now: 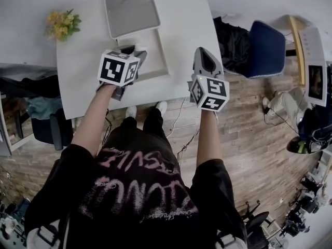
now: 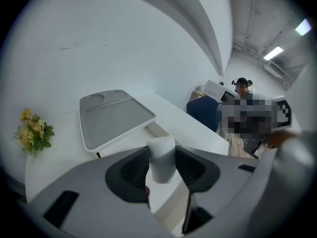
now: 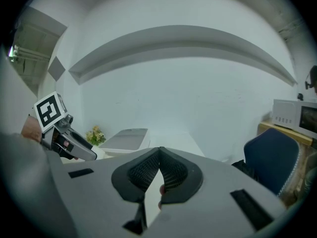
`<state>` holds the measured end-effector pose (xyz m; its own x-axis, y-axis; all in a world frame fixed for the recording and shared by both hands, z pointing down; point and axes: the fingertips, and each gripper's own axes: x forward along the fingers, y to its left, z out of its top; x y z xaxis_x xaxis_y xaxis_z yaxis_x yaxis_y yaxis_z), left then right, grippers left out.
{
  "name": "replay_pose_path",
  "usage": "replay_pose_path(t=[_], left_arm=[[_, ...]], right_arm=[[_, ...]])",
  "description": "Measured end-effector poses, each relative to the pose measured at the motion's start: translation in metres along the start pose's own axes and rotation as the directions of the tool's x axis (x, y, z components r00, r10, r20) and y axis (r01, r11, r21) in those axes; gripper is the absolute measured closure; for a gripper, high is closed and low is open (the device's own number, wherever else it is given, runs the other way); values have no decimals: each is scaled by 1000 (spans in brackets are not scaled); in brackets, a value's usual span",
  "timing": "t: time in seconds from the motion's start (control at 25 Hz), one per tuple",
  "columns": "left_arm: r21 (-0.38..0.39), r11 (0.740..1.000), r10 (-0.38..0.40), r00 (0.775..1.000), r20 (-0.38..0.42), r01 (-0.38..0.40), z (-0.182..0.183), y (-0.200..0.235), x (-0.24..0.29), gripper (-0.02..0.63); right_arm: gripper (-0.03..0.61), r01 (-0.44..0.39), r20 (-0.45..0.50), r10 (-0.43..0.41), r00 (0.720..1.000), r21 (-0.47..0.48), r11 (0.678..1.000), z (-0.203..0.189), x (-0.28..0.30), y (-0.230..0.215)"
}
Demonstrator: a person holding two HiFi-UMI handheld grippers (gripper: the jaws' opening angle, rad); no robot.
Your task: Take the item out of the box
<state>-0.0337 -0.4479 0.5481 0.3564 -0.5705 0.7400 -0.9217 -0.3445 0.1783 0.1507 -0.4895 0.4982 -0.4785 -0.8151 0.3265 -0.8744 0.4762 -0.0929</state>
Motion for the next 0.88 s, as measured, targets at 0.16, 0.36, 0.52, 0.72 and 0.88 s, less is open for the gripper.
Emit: replay_pose_path(t=[0.16, 0.36, 0.52, 0.72, 0.88], left_arm=[[11, 1000, 2, 998, 56, -3, 12, -4, -12, 445], [19, 1000, 6, 991, 136, -9, 23, -7, -29, 445], [26, 1000, 6, 981, 194, -11, 32, -8, -44, 445], [42, 999, 3, 964, 265, -15, 42, -8, -62, 445], [66, 998, 2, 954, 301, -23, 47, -9, -76, 446]], right_arm=[[569, -3, 15, 3, 1000, -7, 1000, 8, -5, 4], [569, -6, 42, 7, 999, -17, 1000, 21, -10, 11], [569, -8, 57, 9, 998, -30, 1000, 31, -15, 17], [569, -3, 83, 6, 997, -33, 999, 44, -21, 23], [569, -1, 99, 5, 995, -42, 999, 53, -26, 29]])
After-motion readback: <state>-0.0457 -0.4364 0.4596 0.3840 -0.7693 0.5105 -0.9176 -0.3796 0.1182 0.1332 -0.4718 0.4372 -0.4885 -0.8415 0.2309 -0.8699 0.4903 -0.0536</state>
